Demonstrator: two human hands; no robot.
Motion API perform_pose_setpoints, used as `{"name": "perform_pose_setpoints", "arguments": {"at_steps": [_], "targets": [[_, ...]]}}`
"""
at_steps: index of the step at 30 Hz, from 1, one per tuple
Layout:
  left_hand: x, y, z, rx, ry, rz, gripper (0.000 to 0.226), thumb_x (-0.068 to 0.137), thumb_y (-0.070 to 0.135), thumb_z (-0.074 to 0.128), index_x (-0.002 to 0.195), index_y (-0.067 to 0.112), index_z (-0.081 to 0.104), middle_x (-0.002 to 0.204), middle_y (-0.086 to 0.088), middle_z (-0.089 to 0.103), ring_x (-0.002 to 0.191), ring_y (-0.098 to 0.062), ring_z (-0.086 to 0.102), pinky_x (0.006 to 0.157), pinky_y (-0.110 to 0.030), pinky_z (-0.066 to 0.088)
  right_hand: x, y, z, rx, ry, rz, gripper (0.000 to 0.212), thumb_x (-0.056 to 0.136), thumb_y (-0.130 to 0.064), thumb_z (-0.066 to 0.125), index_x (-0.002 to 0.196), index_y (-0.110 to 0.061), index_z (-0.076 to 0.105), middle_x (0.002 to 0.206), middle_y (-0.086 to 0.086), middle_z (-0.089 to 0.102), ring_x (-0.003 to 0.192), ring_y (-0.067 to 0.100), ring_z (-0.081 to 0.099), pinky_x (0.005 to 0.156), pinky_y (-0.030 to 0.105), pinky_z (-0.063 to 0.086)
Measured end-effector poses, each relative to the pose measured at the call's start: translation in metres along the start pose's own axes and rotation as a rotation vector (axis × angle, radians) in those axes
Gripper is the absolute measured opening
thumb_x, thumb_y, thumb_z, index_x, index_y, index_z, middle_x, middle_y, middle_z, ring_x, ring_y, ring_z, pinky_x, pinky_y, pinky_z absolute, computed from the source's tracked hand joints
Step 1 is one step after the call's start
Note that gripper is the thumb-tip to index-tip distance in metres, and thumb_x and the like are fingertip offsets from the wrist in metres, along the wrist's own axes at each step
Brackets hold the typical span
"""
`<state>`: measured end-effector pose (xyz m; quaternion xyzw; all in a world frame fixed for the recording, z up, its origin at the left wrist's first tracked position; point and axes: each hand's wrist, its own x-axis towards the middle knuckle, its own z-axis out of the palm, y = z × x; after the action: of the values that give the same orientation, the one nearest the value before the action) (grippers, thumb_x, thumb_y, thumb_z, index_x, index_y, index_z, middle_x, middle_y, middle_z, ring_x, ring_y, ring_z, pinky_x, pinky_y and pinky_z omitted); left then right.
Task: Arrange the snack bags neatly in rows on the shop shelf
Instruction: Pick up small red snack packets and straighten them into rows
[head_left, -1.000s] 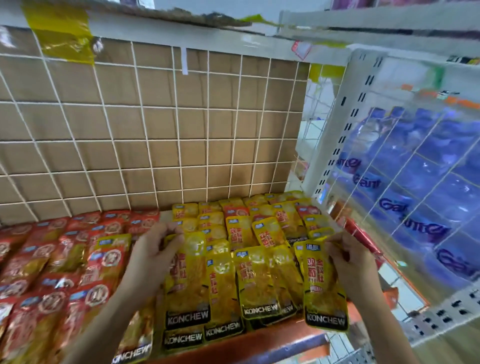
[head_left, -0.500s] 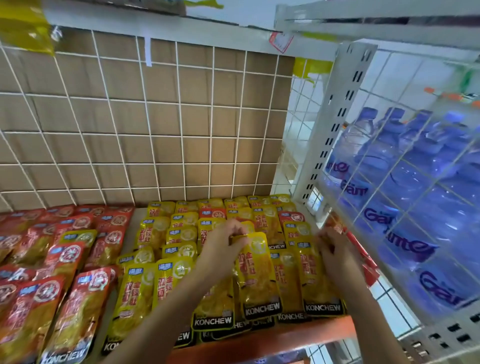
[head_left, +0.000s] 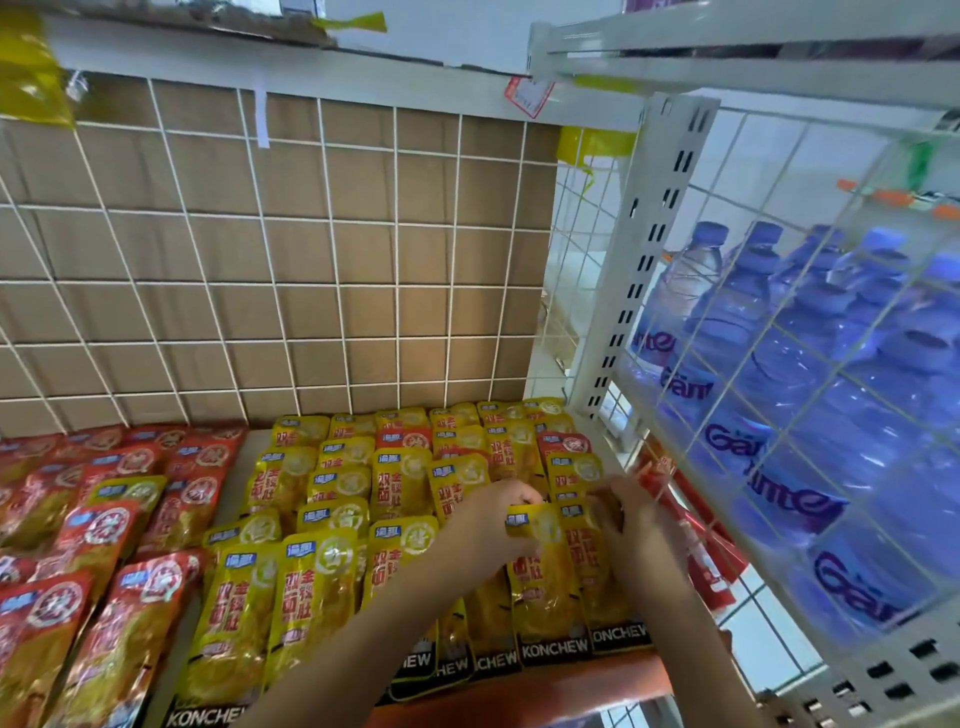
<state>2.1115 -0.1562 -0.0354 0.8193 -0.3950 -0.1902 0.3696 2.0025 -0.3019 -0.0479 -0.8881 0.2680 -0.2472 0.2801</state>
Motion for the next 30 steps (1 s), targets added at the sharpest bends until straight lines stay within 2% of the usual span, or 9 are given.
{"name": "perform_pose_setpoints", "arguments": {"at_steps": [2,7,10,13,15,18,21,24,30], "targets": [[0.0,0.0,0.002,0.077,-0.001,0.012,0.054,0.078,0.028,0.073,0.127,0.022,0.053,0.13,0.007,0.052,0.123,-0.009,0.045,0.099,-0.023,0.035,0.0,0.001,0.001,-0.028,0.003,-0.014,0.006,0.088,-0.021,0.061,0.093,-0.023,0.063,0.088,-0.004,0.061,0.071,0.014,0.057,0.062,0.03,0.044],[-0.002,-0.002,-0.002,0.19,0.009,0.071,0.047,0.087,0.036,0.061,0.131,0.025,0.049,0.146,0.002,0.034,0.137,-0.014,0.026,0.108,-0.028,0.022,0.001,0.002,0.0,-0.087,0.038,-0.024,0.009,0.088,-0.025,0.061,0.095,-0.02,0.065,0.096,-0.001,0.055,0.078,0.017,0.057,0.066,0.032,0.047],[0.0,-0.008,-0.014,0.19,0.119,0.097,0.033,0.092,0.036,0.053,0.123,0.027,0.054,0.135,0.005,0.046,0.13,-0.012,0.035,0.101,-0.022,0.025,0.01,0.0,-0.002,-0.078,0.062,-0.019,0.017,0.089,-0.022,0.06,0.101,-0.013,0.065,0.103,0.004,0.058,0.094,0.022,0.056,0.07,0.028,0.039],[0.011,-0.022,-0.031,0.272,0.195,0.083,0.025,0.092,0.033,0.052,0.116,0.026,0.059,0.125,0.006,0.053,0.12,-0.012,0.045,0.104,-0.029,0.033,0.025,-0.004,-0.004,-0.064,-0.01,-0.016,0.026,0.091,-0.027,0.056,0.113,-0.014,0.061,0.114,0.004,0.059,0.107,0.022,0.053,0.079,0.028,0.037],[0.02,-0.031,-0.04,0.303,0.217,0.071,0.024,0.093,0.027,0.052,0.114,0.021,0.061,0.12,0.003,0.056,0.114,-0.014,0.049,0.099,-0.03,0.037,0.037,-0.008,-0.003,-0.086,-0.07,0.009,0.031,0.093,-0.029,0.052,0.122,-0.018,0.056,0.122,0.001,0.056,0.113,0.02,0.05,0.087,0.03,0.039],[0.033,-0.043,-0.049,0.324,0.227,0.029,0.023,0.092,0.018,0.052,0.113,0.017,0.064,0.118,0.0,0.059,0.111,-0.017,0.053,0.095,-0.03,0.04,0.057,-0.011,0.005,-0.11,-0.14,0.048,0.029,0.094,-0.026,0.051,0.121,-0.018,0.056,0.121,0.003,0.056,0.107,0.022,0.056,0.087,0.041,0.048],[0.043,-0.051,-0.052,0.407,0.182,0.0,0.027,0.095,0.014,0.046,0.115,0.02,0.062,0.121,0.001,0.059,0.112,-0.018,0.053,0.095,-0.031,0.041,0.072,-0.009,0.016,-0.177,-0.179,0.024,0.024,0.095,-0.026,0.047,0.112,-0.017,0.06,0.111,0.004,0.059,0.101,0.021,0.057,0.082,0.037,0.05],[0.05,-0.054,-0.056,0.447,0.171,-0.015,0.028,0.097,0.017,0.043,0.119,0.02,0.059,0.123,0.001,0.057,0.114,-0.018,0.052,0.097,-0.032,0.04,0.082,-0.008,0.023,-0.205,-0.204,0.054,0.025,0.095,-0.029,0.046,0.111,-0.018,0.061,0.109,0.005,0.059,0.098,0.019,0.057,0.084,0.039,0.05],[0.061,-0.058,-0.062,0.484,0.104,-0.049,0.025,0.089,0.027,0.059,0.112,0.019,0.059,0.116,-0.001,0.058,0.11,-0.016,0.053,0.092,-0.029,0.039,0.093,-0.009,0.03,-0.195,-0.213,0.102,0.02,0.088,-0.028,0.059,0.104,-0.017,0.063,0.104,0.003,0.06,0.089,0.016,0.059,0.08,0.034,0.051]]}}
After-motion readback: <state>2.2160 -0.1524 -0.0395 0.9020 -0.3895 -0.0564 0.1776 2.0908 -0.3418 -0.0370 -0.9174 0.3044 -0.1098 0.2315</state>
